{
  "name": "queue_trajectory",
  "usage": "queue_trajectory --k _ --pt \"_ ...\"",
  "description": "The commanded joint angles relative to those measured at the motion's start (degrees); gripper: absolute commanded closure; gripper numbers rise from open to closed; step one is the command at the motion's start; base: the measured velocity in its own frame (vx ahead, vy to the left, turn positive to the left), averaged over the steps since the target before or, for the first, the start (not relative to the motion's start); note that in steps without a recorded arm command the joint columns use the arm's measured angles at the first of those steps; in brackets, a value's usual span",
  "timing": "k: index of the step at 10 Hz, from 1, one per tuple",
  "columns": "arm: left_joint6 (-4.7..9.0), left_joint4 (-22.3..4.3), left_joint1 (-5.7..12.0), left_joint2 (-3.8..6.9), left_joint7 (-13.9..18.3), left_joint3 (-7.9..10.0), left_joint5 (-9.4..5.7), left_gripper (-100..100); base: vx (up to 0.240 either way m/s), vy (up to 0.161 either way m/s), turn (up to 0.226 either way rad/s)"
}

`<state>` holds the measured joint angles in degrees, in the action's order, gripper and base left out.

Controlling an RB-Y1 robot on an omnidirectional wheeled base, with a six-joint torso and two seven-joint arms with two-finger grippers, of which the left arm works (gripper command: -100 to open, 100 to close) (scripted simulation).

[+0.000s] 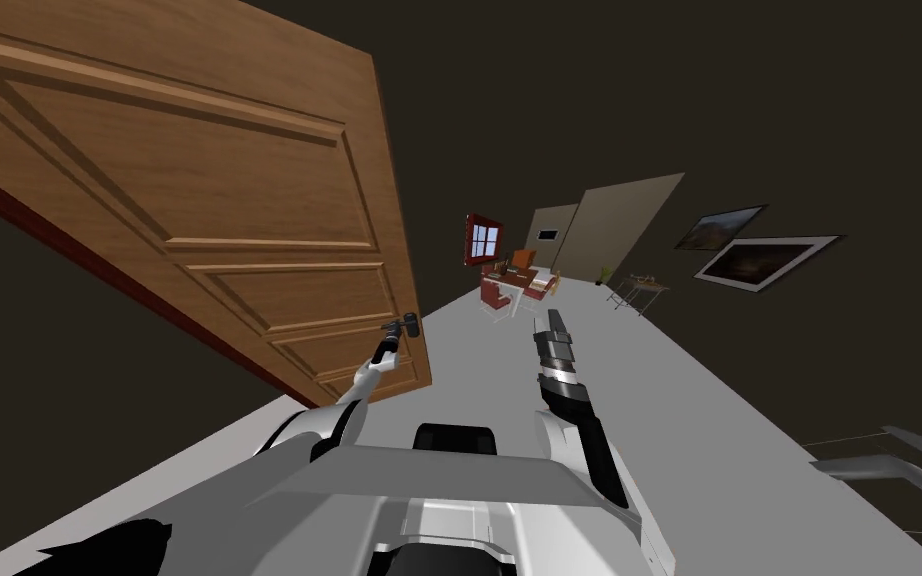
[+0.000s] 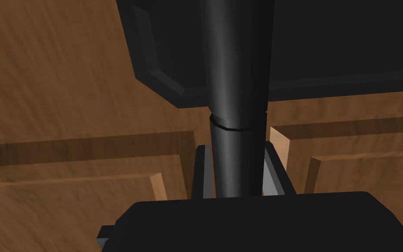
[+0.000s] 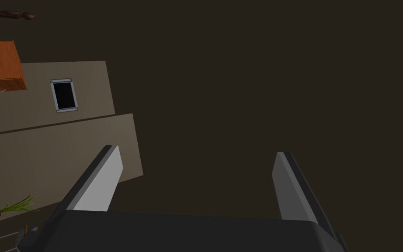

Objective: Push the door open

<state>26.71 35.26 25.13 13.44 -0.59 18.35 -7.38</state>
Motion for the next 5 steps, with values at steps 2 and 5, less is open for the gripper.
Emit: queue_trajectory --k 2,5 --pt "0.88 -1.4 0.73 0.91 -0.26 1.12 -0.42 100 0.168 -0.109 0.069" --pt "1.06 -1.78 0.36 1.64 -0.68 2.37 -0.86 100 0.127 -0.034 0.052"
